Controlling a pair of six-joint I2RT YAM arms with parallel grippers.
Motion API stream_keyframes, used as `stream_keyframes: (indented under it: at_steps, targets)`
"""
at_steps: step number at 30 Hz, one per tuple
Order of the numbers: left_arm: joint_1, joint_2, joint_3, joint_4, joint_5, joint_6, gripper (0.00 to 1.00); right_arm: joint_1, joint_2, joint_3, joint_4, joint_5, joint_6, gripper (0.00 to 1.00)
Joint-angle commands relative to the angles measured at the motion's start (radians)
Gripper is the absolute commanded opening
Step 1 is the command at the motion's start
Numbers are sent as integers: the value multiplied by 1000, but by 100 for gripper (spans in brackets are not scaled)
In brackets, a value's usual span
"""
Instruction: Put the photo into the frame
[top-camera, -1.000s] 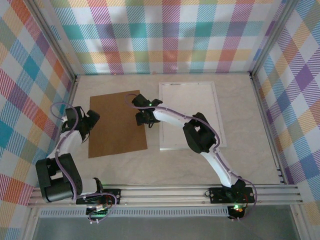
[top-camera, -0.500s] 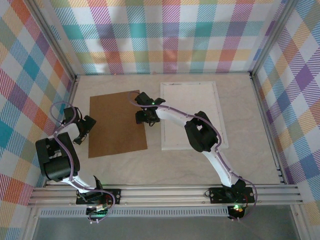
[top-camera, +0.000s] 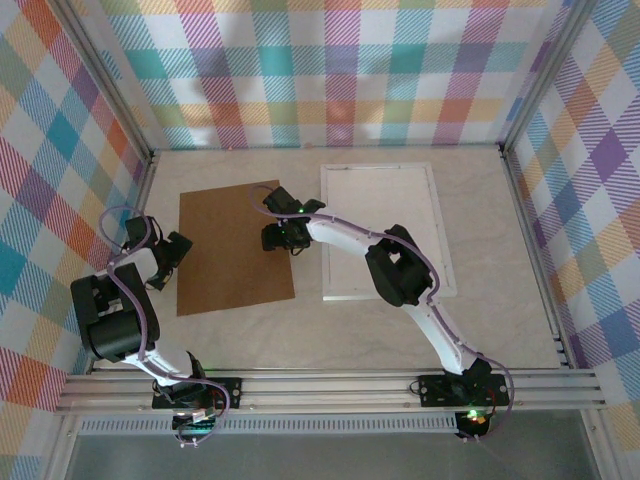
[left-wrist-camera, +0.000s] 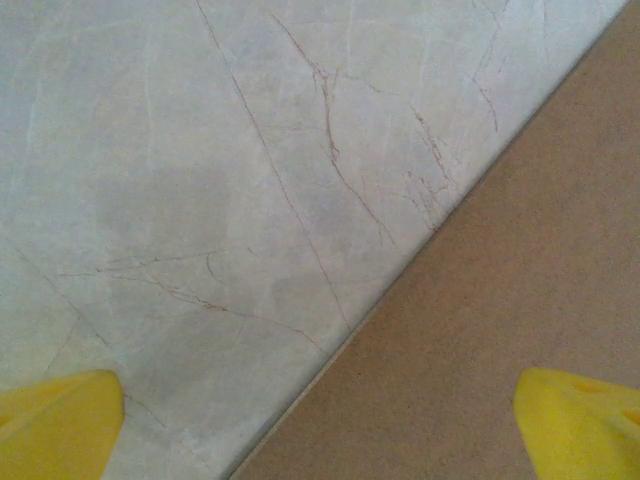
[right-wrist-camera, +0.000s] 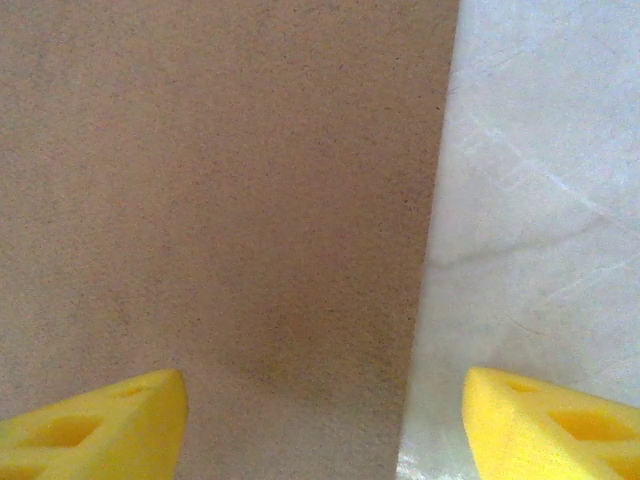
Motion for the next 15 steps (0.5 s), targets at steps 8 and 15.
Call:
stream_keyframes:
  at_steps: [8, 15]
  targets:
    - [-122, 22, -31, 87, 246, -45, 100, 26, 45, 17, 65, -130, 19, 71]
    - [-154, 44, -28, 96, 280, -53, 100, 27, 32, 7, 86, -154, 20, 71]
